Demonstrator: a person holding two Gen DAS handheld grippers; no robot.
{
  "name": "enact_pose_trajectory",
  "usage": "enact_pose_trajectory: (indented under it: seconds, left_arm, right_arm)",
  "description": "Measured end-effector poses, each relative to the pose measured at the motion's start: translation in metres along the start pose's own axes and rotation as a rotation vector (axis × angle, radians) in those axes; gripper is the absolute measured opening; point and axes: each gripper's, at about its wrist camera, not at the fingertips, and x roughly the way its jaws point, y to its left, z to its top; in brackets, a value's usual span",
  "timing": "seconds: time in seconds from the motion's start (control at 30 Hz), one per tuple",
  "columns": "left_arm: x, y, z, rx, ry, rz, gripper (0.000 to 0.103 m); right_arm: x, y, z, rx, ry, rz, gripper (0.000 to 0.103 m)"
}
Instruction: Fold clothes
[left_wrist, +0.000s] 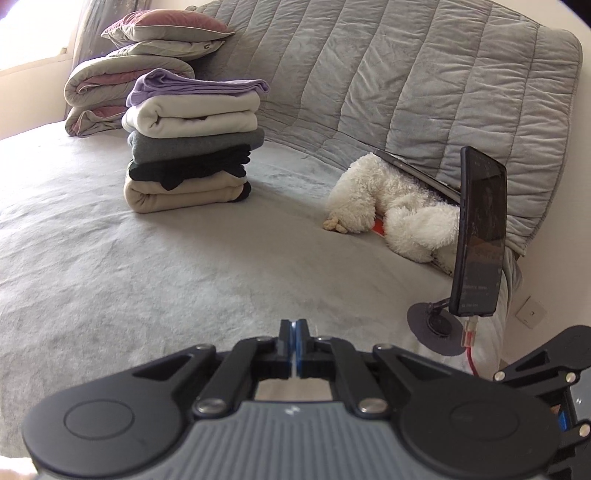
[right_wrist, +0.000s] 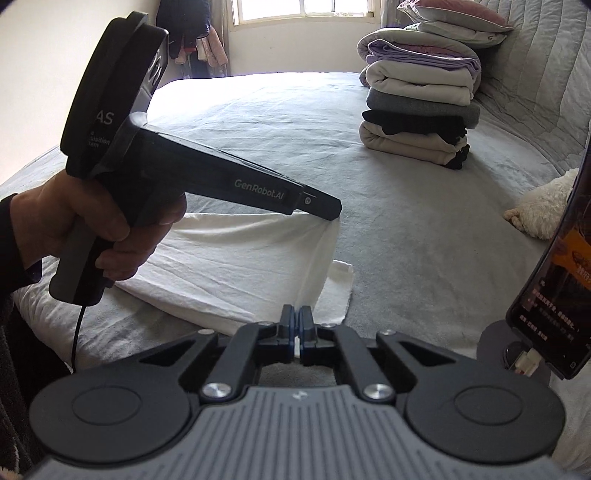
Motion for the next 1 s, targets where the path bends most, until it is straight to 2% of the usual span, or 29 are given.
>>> enact_pose_trajectory:
  seconds: [0.2, 0.33, 0.4, 0.43, 0.47, 0.5, 0.57, 0.6, 0.67, 0.73, 0.83, 1.0]
  left_arm:
    - [0.026, -0.005, -0.01, 0.014, 0.077, 0.01, 0.001]
    - [0.036, -0.004, -0.017, 0.003, 0.102, 0.018, 0.001]
    - [0.034, -0.001, -0.017, -0.018, 0.097, 0.022, 0.002]
    - [0.033, 0.001, -0.017, -0.03, 0.093, 0.024, 0.004]
    - [0.029, 0.004, -0.016, -0.045, 0.084, 0.028, 0.006]
    - [0.024, 0.007, -0.015, -0.063, 0.069, 0.033, 0.009]
    - [0.012, 0.017, -0.015, -0.095, 0.044, 0.054, 0.022]
    - [0.005, 0.022, -0.015, -0.11, 0.031, 0.066, 0.024]
    - [-0.009, 0.032, -0.016, -0.14, 0.007, 0.09, 0.029]
    - [-0.023, 0.042, -0.016, -0.17, -0.017, 0.114, 0.033]
    - [-0.039, 0.058, -0.022, -0.207, -0.032, 0.149, 0.036]
    - [-0.068, 0.078, -0.037, -0.232, -0.063, 0.258, 0.037]
  right_arm:
    - [0.015, -0.01, -0.006, 0.026, 0.08, -0.008, 0.001]
    - [0.02, -0.018, -0.008, 0.055, 0.101, 0.019, 0.002]
    - [0.022, -0.023, -0.007, 0.085, 0.105, 0.033, 0.005]
    - [0.022, -0.026, -0.006, 0.104, 0.101, 0.033, 0.012]
    - [0.022, -0.029, -0.005, 0.123, 0.097, 0.033, 0.016]
    - [0.022, -0.032, -0.004, 0.142, 0.092, 0.033, 0.016]
    - [0.021, -0.04, -0.003, 0.18, 0.08, 0.026, 0.017]
    - [0.021, -0.044, -0.002, 0.204, 0.077, 0.028, 0.019]
    - [0.022, -0.052, -0.001, 0.25, 0.068, 0.033, 0.035]
    - [0.023, -0.057, 0.0, 0.289, 0.054, 0.039, 0.042]
    - [0.027, -0.063, 0.004, 0.332, 0.035, 0.043, 0.042]
    - [0.038, -0.065, 0.01, 0.352, 0.015, 0.02, 0.042]
